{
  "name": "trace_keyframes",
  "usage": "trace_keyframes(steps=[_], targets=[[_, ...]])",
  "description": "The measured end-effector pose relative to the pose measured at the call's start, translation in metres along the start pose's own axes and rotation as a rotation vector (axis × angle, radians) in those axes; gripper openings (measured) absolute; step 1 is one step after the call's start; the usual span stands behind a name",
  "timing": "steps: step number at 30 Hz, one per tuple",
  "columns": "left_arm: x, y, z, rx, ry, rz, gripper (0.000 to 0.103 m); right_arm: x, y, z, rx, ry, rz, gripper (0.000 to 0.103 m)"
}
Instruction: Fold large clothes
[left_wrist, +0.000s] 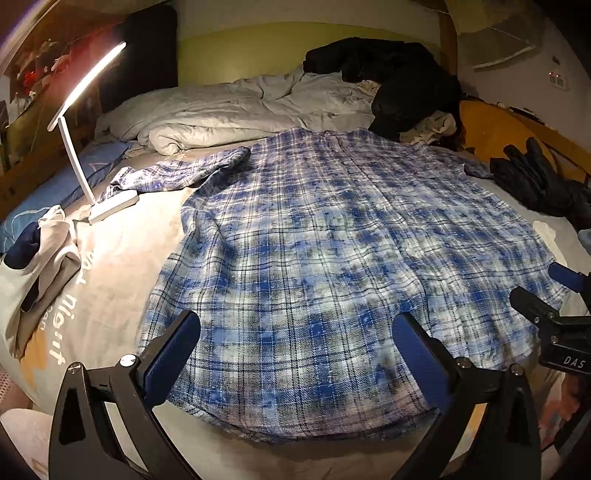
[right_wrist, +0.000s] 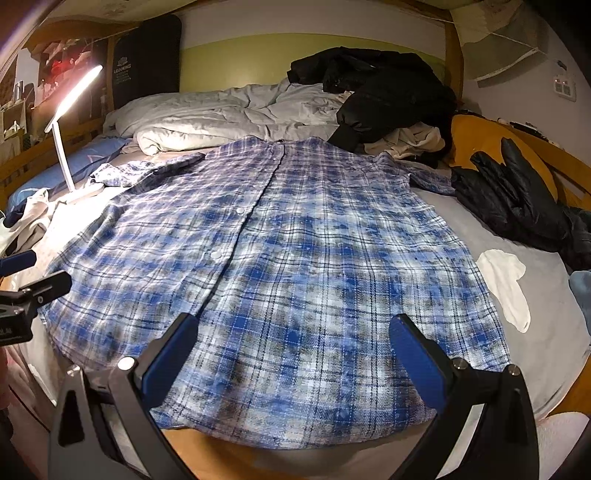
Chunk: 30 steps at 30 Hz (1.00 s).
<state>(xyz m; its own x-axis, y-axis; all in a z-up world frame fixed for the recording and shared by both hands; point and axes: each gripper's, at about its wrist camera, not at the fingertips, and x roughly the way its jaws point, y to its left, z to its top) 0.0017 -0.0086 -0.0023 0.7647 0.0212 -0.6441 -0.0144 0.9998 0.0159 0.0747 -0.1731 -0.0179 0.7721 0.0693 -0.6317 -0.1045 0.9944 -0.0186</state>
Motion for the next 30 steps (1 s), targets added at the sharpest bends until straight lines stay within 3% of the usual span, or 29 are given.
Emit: trace_keyframes(steps=[30], targets=[[0.0047, -0.0020, -0.0010, -0.025, 0.043, -0.031, 0.103, 0.0012, -0.0019, -0.0011, 0.009, 0.004, -0.003, 0.103]])
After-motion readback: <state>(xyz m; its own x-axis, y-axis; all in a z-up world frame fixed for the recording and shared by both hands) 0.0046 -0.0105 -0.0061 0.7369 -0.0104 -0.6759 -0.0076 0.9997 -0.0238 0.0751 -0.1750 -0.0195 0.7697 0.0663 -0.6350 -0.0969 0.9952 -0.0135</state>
